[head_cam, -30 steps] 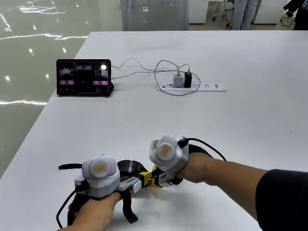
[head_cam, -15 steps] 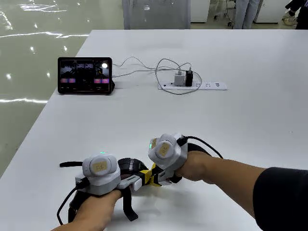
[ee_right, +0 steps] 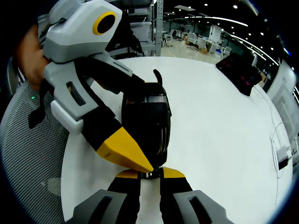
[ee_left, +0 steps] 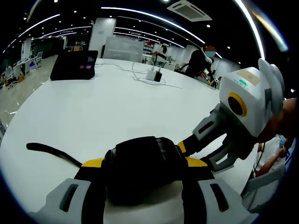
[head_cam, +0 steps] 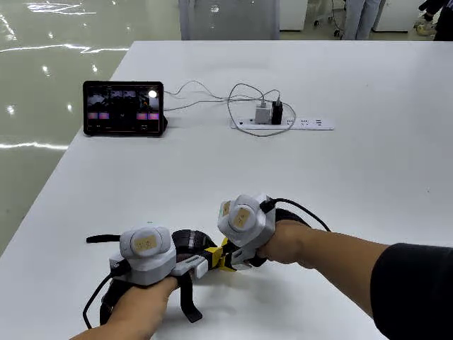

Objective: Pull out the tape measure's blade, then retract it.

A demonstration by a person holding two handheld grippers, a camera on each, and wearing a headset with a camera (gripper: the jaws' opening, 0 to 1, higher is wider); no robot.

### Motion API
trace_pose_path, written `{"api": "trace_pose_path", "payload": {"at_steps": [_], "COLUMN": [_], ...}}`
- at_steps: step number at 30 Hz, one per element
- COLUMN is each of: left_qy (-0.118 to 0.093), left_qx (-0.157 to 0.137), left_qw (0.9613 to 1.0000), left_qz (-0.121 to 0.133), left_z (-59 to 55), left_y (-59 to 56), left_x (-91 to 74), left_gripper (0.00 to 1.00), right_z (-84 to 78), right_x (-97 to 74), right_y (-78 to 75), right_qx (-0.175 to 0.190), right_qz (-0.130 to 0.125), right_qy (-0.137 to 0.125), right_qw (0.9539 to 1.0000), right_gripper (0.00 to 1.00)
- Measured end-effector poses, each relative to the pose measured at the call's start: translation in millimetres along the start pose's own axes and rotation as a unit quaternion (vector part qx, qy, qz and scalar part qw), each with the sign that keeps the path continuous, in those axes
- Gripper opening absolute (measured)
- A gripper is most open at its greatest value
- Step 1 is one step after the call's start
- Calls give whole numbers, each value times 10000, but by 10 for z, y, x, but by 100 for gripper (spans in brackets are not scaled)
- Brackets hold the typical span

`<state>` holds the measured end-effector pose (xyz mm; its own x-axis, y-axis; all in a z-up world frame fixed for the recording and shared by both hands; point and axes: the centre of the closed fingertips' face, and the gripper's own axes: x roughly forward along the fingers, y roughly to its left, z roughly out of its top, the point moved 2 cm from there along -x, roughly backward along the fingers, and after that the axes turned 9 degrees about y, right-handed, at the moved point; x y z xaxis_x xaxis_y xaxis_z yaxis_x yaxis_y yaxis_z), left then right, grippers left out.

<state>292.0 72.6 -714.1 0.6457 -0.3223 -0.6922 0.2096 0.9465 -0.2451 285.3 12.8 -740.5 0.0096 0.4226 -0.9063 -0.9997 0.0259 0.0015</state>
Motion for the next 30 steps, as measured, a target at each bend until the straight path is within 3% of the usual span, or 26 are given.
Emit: {"api": "trace_pose_path", "payload": {"at_steps": [4, 6, 14, 16, 20, 30], "left_qy": [66, 28, 80, 152, 158, 192], "left_qx": [17, 269, 275, 400, 388, 505], "left_qw": [10000, 9996, 9996, 9991, 9989, 9972], "left_qz": [-2, 71, 18, 5, -188, -524], "left_z": [6, 35, 34, 23, 25, -19], "left_y": [-3, -3, -6, -9, -79, -90], "left_x": [3, -4, -6, -5, -12, -71], "left_gripper": [62, 62, 62, 63, 72, 88], "right_z": [-3, -1, -7, -12, -59, -217], "right_x": [6, 2, -9, -26, -70, -180], "right_y": [-4, -1, -3, 7, 18, 98], "right_qx": [-67, -55, -30, -23, -7, 115], "right_qz": [-47, -49, -122, -131, -145, -204], "right_qy": [36, 39, 61, 61, 91, 57], "right_qw": [10000, 10000, 9999, 9999, 9999, 9997], "right_gripper": [12, 12, 13, 14, 16, 20]}}
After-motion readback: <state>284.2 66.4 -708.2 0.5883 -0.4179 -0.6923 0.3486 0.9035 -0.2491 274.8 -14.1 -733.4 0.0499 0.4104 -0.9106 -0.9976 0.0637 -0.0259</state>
